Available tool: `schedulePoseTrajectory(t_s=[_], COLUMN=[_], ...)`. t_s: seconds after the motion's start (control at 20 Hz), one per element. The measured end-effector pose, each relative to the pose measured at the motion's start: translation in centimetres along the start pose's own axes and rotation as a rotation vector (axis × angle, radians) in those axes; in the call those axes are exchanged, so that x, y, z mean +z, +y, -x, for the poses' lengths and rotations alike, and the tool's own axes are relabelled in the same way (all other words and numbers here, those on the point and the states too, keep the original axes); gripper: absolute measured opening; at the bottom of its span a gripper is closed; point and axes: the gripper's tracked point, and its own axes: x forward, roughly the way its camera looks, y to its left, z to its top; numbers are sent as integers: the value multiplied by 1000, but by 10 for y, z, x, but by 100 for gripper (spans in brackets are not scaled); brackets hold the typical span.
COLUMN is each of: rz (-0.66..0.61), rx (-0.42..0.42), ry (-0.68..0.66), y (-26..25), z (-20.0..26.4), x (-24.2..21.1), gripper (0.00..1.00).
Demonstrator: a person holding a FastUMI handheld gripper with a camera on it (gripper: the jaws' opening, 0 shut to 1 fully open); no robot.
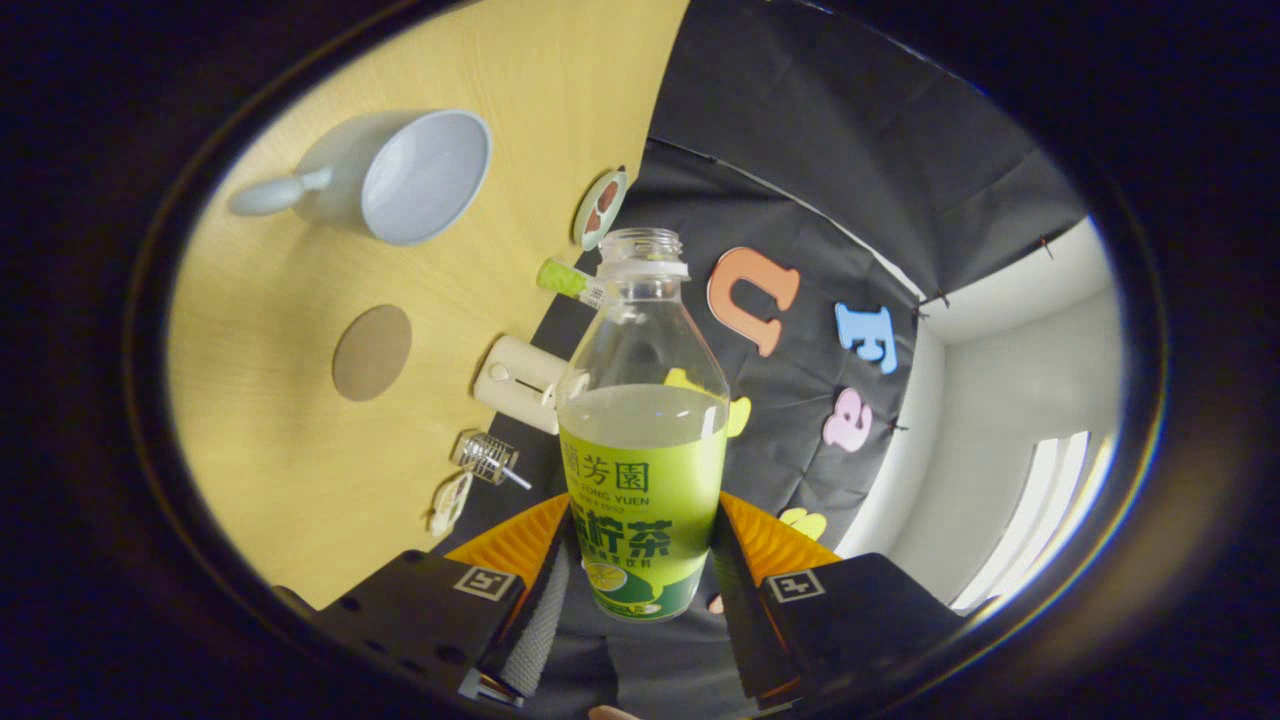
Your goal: Take the bottle from table, then pour the juice into the cup, finally place the bottle on the coaster
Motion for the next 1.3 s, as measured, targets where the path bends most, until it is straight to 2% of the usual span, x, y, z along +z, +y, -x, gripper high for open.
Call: schedulePoseTrajectory(t_s=[0.3,0.5,0.7,1.05,1.25,1.3], rz=[-328,-590,-770,-1262,-1473,-1520], rx=[113,233,245,357,349,362], ry=[40,64,42,17,-48,-63], y=[28,51,44,25,2,17], z=[15,29,40,45,35,39], x=[-2,-2,3,11,9,14], gripper=[77,77,77,77,77,77])
